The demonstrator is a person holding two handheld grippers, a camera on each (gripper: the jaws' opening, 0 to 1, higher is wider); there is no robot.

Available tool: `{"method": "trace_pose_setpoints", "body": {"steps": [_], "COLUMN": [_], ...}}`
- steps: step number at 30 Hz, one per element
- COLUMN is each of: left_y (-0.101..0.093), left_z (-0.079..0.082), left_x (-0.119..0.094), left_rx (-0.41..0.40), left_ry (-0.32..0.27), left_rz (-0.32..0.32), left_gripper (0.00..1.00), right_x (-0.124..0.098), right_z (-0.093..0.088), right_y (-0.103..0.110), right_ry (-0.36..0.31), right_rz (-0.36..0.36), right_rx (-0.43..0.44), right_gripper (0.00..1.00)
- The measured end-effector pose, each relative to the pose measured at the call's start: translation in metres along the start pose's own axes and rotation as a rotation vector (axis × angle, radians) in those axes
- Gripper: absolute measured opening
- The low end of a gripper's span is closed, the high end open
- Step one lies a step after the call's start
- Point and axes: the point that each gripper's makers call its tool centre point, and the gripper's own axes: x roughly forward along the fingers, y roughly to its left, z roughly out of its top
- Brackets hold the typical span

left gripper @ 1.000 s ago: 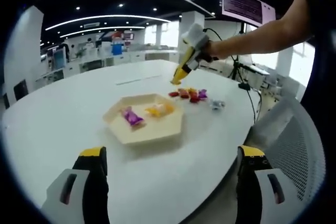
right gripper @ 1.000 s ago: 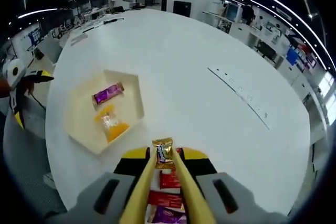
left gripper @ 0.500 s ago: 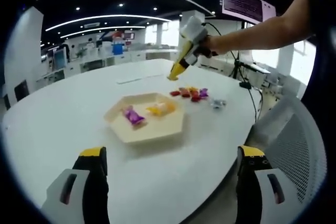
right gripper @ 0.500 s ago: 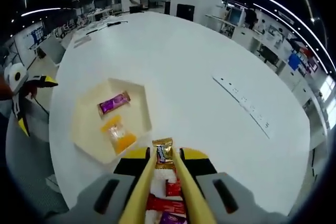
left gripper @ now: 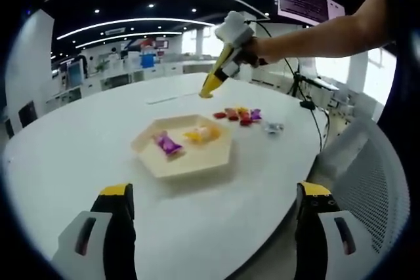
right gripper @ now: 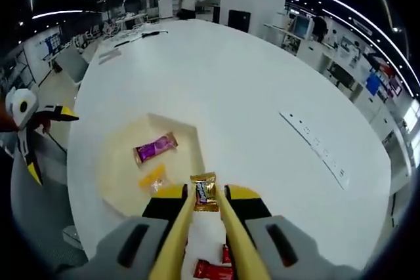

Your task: Place the target food into the container with the food tongs after gripping and lifting it, then release it inside without dropping or visibly crushing the food.

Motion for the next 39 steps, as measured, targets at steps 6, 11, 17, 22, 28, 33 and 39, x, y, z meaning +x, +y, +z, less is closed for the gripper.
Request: {"method": "trace_pose_setpoints", "body": {"steps": [6, 11, 17, 22, 28, 33, 39], "left_y": [0.001, 0.0, 0.001, 0.0, -0.001, 0.0, 0.0], "left_z": [-0.001, -0.001, -0.001, -0.001, -0.002, -0.001, -0.001], "left_x": [0.0, 0.0, 0.0, 0.0, 0.001, 0.0, 0.0], "left_rx": [0.006, 0.008, 0.01, 0.01, 0.013, 0.01, 0.012], "left_ry": [0.006, 0.007, 0.008, 0.007, 0.011, 0.008, 0.008], "left_rz": [0.002, 0.0, 0.003, 0.0, -0.003, -0.001, -0.003], "left_gripper": [0.99, 0.99, 0.99, 0.99, 0.99, 0.99, 0.99], "right_x": [0.005, 0.008, 0.009, 0.012, 0.015, 0.016, 0.012], "right_z": [0.012, 0.025, 0.037, 0.048, 0.06, 0.06, 0.066], "right_y": [0.007, 0.015, 0.022, 0.032, 0.041, 0.044, 0.05], "right_ry": [-0.012, -0.023, -0.029, -0.038, -0.046, -0.046, -0.07], "right_rz": [0.01, 0.022, 0.035, 0.048, 0.06, 0.062, 0.07], "right_rx": [-0.008, -0.026, -0.048, -0.06, -0.075, -0.082, -0.11], "right_gripper": [0.21, 0.21, 0.21, 0.21, 0.21, 0.21, 0.24]}}
